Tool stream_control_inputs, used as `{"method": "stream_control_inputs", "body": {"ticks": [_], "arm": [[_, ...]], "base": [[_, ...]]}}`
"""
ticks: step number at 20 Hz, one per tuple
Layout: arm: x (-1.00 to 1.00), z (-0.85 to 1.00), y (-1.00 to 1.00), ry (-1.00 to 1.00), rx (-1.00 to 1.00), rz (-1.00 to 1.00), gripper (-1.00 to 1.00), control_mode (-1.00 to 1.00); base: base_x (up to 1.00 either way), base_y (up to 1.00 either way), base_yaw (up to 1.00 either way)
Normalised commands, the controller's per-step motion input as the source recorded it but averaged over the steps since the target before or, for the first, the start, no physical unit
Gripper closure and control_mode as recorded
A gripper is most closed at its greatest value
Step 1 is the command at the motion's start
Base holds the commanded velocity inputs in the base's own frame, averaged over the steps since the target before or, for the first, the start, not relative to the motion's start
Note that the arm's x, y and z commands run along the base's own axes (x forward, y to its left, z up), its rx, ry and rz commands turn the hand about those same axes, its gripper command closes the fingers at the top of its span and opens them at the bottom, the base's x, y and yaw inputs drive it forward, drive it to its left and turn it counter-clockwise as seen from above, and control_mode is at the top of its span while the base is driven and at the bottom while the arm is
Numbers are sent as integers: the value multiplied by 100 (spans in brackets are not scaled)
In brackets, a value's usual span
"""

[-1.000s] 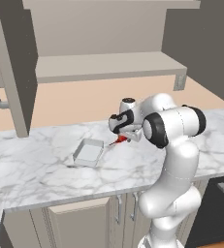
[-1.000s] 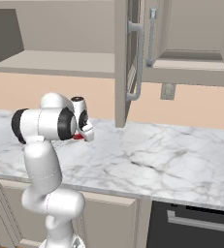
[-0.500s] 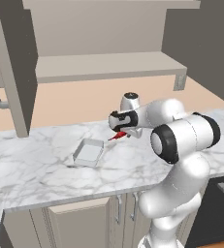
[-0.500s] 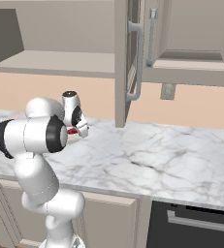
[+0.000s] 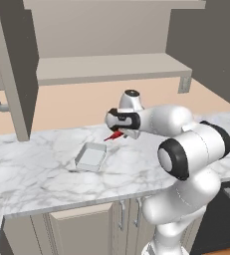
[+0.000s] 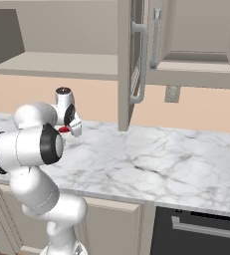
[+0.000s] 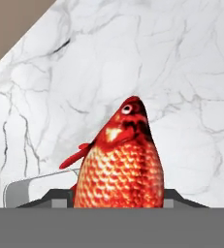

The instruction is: Retrieve the tupperware from the cabinet, then place the raw meat into the tupperware to avoid contamination.

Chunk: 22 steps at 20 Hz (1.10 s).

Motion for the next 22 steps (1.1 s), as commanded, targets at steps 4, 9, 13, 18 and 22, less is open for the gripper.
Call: {"method": "stream_control_inputs", "body": {"ticks": [4,9,13,18,22], "arm": [[-17,9,65,2,-3,14,100,-100],[-8,0,73,8,-8,12,100,-100],[-4,-15,65,4,-5,9,100,-100],[0,-30,35,0,-5,0,100,-100],[-1,-29,20,5,-3,2,100,-100]], "base": [[0,0,0],[0,0,0],[0,0,0],[0,0,0],[0,0,0]]}}
